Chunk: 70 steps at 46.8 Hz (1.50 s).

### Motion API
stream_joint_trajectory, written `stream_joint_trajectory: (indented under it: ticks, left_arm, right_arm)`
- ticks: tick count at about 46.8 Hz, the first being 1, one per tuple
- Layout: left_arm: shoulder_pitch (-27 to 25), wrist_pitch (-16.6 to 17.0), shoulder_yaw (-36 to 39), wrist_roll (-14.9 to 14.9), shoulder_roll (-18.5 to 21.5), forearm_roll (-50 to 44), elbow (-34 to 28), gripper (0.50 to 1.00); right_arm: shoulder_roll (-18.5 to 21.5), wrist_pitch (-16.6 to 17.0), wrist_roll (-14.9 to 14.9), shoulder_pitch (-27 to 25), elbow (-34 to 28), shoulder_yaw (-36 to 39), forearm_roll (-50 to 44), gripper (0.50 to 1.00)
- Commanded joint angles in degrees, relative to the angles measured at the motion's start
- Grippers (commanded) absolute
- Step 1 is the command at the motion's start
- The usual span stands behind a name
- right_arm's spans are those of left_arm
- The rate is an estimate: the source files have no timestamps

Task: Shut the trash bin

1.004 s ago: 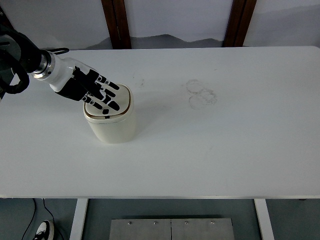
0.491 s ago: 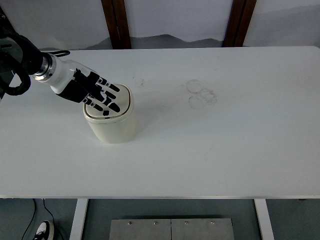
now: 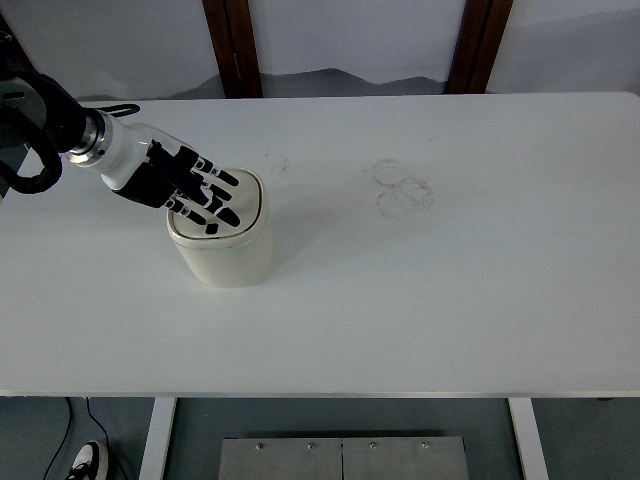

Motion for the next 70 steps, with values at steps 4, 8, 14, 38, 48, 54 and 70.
stream_joint_trajectory:
  ticks: [4,8,14,38,48,54,70]
  left_arm:
    - [0.0,0.0,0.1,0.0,0.0,0.0,0.0,1.000]
    - [0.1,0.0,0.1,0.0,0.1,0.0,0.0,1.000]
    - [0.1,0.0,0.1,0.0,0.3,0.0,0.0,1.000]
    - [0.8,0.0,0.0,0.0,0.4,0.0,0.2,1.000]
    - [0.4,0.0,-0.3,0.0,0.6,0.0,0.3,1.000]
    - [0.2,0.0,-0.6,0.0,0.6,0.0,0.4,1.000]
    - [-2.8,0.0,-1.1,0.0,0.6,0.0,1.6,1.000]
  right_arm:
    - [0.0,0.0,0.0,0.0,-0.1,0.0,0.0,0.995]
    - [0.0,0.0,0.0,0.0,0.0,0.0,0.0,0.995]
    - [0.0,0.0,0.0,0.0,-0.1,0.0,0.0,0.995]
    - [0.0,0.0,0.0,0.0,0.0,0.0,0.0,0.995]
    - [0.0,0.0,0.0,0.0,-0.1,0.0,0.0,0.995]
    - [0.0,0.0,0.0,0.0,0.0,0.0,0.0,0.995]
    - [0.0,0.0,0.0,0.0,-0.1,0.0,0.0,0.995]
